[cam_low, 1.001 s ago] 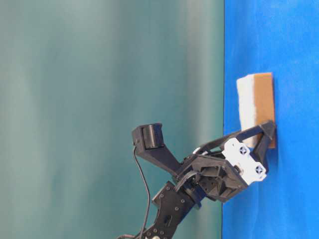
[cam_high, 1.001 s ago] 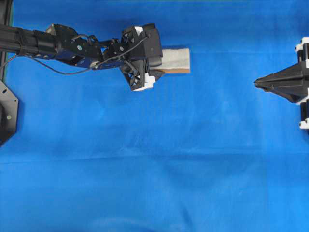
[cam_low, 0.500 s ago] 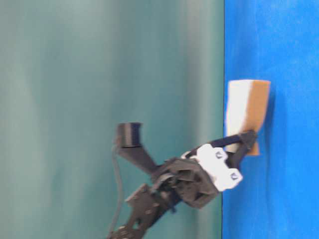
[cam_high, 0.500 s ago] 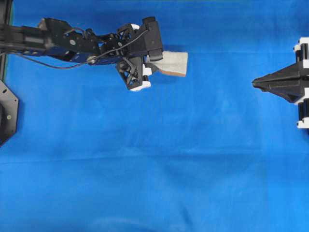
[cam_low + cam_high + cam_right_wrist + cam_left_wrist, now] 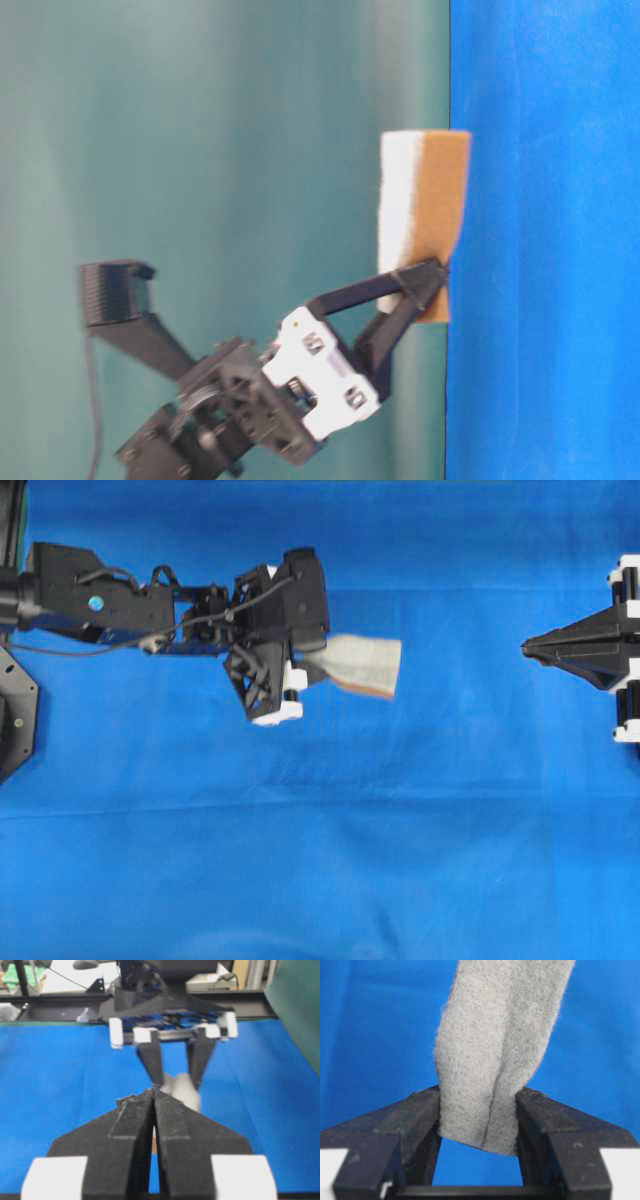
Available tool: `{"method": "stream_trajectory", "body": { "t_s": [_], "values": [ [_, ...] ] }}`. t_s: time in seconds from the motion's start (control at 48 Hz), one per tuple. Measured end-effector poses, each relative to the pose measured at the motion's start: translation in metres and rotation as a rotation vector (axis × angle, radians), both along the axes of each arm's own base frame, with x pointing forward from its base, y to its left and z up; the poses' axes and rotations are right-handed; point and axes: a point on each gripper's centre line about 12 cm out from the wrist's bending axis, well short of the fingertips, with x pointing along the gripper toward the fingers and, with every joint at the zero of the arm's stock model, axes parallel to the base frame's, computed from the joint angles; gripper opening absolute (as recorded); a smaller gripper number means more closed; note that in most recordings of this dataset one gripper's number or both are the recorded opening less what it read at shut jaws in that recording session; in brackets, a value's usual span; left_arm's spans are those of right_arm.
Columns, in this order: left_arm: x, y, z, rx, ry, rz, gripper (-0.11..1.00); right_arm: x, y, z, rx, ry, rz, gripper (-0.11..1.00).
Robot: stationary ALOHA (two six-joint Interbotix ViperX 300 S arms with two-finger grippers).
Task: Hand over the sponge with the left arm and wipe it with the right arm.
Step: 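Lift the sponge with the left gripper and hold it toward center, then move the right gripper in and close it on the sponge's free end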
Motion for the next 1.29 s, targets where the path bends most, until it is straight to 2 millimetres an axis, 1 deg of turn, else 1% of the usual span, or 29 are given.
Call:
{"method": "stream_trajectory", "body": {
  "t_s": [0.063,0.167,0.292,0.417,0.563,0.584,0.605,0.73,0.771,0.813,0.855,1.001,1.168,1.293],
  "values": [
    [-0.001,-0.003,0.000,-0.010,0.001,0.000,0.37,0.000,0.000,-0.001,0.002,0.003,-0.002,0.00],
    [-0.001,-0.002,0.000,-0.016,0.001,0.008,0.37,0.003,0.000,-0.002,0.013,0.013,-0.002,0.00],
    [-0.001,-0.002,-0.001,-0.015,0.003,0.007,0.37,0.012,-0.001,-0.001,0.045,0.030,-0.004,0.00],
    [-0.001,-0.003,0.000,-0.013,0.002,0.004,0.37,0.025,-0.001,0.000,0.067,0.053,-0.001,0.00],
    [-0.001,-0.002,-0.001,-0.010,0.004,0.003,0.37,0.047,0.003,-0.003,0.073,0.105,0.015,0.01],
    [-0.002,-0.002,-0.001,-0.009,0.004,0.002,0.37,0.050,0.003,-0.004,0.071,0.113,0.016,0.04],
    [-0.002,-0.003,-0.001,-0.011,0.005,0.002,0.37,0.053,0.002,-0.005,0.073,0.122,0.013,0.08],
    [-0.002,-0.003,-0.001,-0.013,0.005,0.003,0.37,0.072,0.001,-0.013,0.076,0.179,0.010,0.48],
    [-0.002,-0.002,-0.001,-0.013,0.005,0.005,0.34,0.078,0.001,-0.018,0.076,0.205,0.011,0.59],
    [-0.001,-0.002,-0.001,-0.012,0.003,0.005,0.32,0.084,0.001,-0.022,0.077,0.230,0.010,0.67],
    [-0.002,-0.003,-0.001,-0.013,0.005,0.003,0.32,0.089,0.001,-0.026,0.076,0.250,0.009,0.72],
    [-0.003,-0.003,-0.003,-0.013,0.008,0.004,0.32,0.110,0.000,-0.038,0.080,0.320,0.007,0.74],
    [-0.003,-0.003,-0.003,-0.015,0.009,0.006,0.32,0.130,-0.009,-0.051,0.086,0.388,-0.017,0.74],
    [-0.003,-0.003,-0.003,-0.014,0.009,0.003,0.32,0.144,-0.010,-0.060,0.086,0.419,-0.018,0.74]
  ]
}}
